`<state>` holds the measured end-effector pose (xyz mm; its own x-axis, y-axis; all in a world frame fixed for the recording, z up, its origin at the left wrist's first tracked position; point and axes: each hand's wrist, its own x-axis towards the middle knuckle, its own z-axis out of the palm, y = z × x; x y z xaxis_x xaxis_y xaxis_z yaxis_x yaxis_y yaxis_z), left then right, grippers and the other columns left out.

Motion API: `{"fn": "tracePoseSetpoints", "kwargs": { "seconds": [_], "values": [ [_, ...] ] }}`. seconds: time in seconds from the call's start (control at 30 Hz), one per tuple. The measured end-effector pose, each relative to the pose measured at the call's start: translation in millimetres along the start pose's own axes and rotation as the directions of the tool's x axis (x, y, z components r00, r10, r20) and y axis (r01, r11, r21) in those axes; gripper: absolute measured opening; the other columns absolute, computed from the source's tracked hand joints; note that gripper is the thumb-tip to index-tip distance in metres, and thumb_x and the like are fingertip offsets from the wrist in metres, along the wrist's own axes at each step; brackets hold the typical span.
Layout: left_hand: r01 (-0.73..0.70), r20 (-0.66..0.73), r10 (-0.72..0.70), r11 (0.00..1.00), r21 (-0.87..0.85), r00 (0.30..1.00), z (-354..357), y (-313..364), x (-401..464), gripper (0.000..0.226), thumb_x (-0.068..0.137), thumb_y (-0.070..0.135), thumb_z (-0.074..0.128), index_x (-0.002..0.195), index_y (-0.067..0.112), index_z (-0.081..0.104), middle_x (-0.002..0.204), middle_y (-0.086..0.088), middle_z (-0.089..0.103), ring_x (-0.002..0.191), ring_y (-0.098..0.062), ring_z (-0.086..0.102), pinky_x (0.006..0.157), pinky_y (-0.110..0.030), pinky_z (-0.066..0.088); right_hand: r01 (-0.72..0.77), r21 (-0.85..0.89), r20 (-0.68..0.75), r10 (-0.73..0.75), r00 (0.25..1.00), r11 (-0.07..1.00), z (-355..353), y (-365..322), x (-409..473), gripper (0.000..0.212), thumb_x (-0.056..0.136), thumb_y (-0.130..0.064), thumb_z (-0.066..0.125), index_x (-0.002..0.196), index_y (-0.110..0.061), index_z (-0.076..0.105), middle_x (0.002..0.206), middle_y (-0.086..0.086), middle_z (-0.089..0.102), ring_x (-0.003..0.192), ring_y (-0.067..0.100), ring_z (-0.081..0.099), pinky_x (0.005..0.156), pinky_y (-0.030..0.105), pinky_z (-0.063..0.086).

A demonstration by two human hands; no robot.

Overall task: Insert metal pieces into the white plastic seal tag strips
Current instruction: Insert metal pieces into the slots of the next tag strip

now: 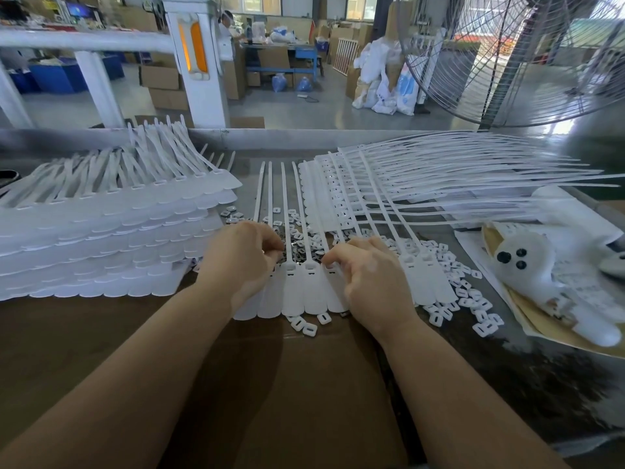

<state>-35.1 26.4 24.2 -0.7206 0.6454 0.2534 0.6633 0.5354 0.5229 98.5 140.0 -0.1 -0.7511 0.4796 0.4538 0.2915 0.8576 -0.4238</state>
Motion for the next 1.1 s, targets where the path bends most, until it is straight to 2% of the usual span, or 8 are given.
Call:
{"fn": "tracePoseSetpoints", "kwargs": {
  "seconds": [0.23,0.37,0.43,0.53,0.63,0.73,0.9,1.1],
  "values": [
    [0.057,0.160,-0.084,0.984,0.170,0.984,-4,11,14,0.012,0.084,0.018,0.065,0.091,0.020,0.075,0.090,-0.001,0.071,0.083,-0.021,0.062,0.078,-0.034,0.054,0.007,-0.016,0.001,-0.007,1.000,1.000,0,0,0,0.023,0.088,-0.003,0.051,0.093,-0.016,0.069,0.090,0.001,0.064,0.093,0.020,0.049,0.083,0.038,0.041],
    [0.027,0.142,-0.052,0.985,0.173,0.988,-2,9,13,0.009,0.084,0.016,0.065,0.086,0.018,0.074,0.087,0.000,0.068,0.080,-0.020,0.060,0.073,-0.031,0.052,0.006,-0.011,-0.003,-0.006,1.000,1.000,0,0,0,0.023,0.088,-0.003,0.051,0.092,-0.016,0.069,0.089,0.000,0.064,0.092,0.019,0.048,0.082,0.037,0.041],
    [0.015,0.104,-0.027,0.994,0.112,0.994,0,4,11,0.009,0.085,0.015,0.063,0.085,0.018,0.071,0.079,0.005,0.062,0.074,-0.014,0.055,0.067,-0.026,0.047,0.010,-0.011,-0.006,-0.010,1.000,1.000,0,0,0,0.022,0.088,-0.003,0.051,0.091,-0.016,0.069,0.088,0.000,0.064,0.090,0.019,0.048,0.081,0.037,0.041],
    [0.028,0.073,-0.021,0.996,-0.087,0.997,0,-3,8,0.011,0.086,0.013,0.064,0.080,0.021,0.067,0.070,0.011,0.057,0.066,-0.006,0.053,0.057,-0.020,0.041,0.012,-0.007,-0.004,-0.012,1.000,1.000,1,1,1,0.022,0.088,-0.004,0.051,0.091,-0.015,0.069,0.088,0.001,0.064,0.089,0.019,0.048,0.081,0.039,0.041],
    [0.026,0.126,0.006,0.968,-0.250,0.992,-3,-5,8,0.015,0.084,0.013,0.067,0.075,0.024,0.066,0.074,0.007,0.065,0.073,-0.012,0.060,0.065,-0.023,0.047,0.008,0.003,-0.004,-0.008,1.000,1.000,1,1,1,0.022,0.088,-0.004,0.051,0.091,-0.015,0.069,0.089,0.001,0.064,0.091,0.020,0.048,0.081,0.040,0.041],
    [0.004,0.200,0.056,0.958,-0.287,0.978,-7,-5,8,0.015,0.083,0.015,0.068,0.076,0.028,0.068,0.079,0.011,0.067,0.078,-0.006,0.061,0.068,-0.019,0.046,0.005,0.000,0.003,-0.005,1.000,1.000,0,1,0,0.021,0.088,-0.005,0.051,0.092,-0.015,0.069,0.090,0.001,0.064,0.092,0.021,0.049,0.083,0.040,0.041],
    [-0.044,0.311,0.107,0.978,-0.203,0.944,-11,-3,10,0.014,0.088,0.015,0.061,0.082,0.025,0.068,0.077,0.016,0.063,0.071,-0.001,0.056,0.056,-0.006,0.036,0.001,-0.002,0.011,-0.001,1.000,1.000,1,0,1,0.021,0.089,-0.006,0.051,0.093,-0.016,0.069,0.092,0.000,0.065,0.094,0.021,0.049,0.085,0.039,0.041],
    [-0.096,0.353,0.121,0.992,-0.088,0.928,-11,0,13,0.012,0.089,0.014,0.061,0.089,0.015,0.072,0.079,0.013,0.063,0.075,-0.005,0.056,0.065,-0.015,0.042,0.001,-0.012,0.008,-0.001,1.000,1.000,0,0,1,0.021,0.089,-0.007,0.052,0.094,-0.017,0.069,0.092,0.000,0.065,0.095,0.021,0.050,0.085,0.040,0.041]
  ]
}}
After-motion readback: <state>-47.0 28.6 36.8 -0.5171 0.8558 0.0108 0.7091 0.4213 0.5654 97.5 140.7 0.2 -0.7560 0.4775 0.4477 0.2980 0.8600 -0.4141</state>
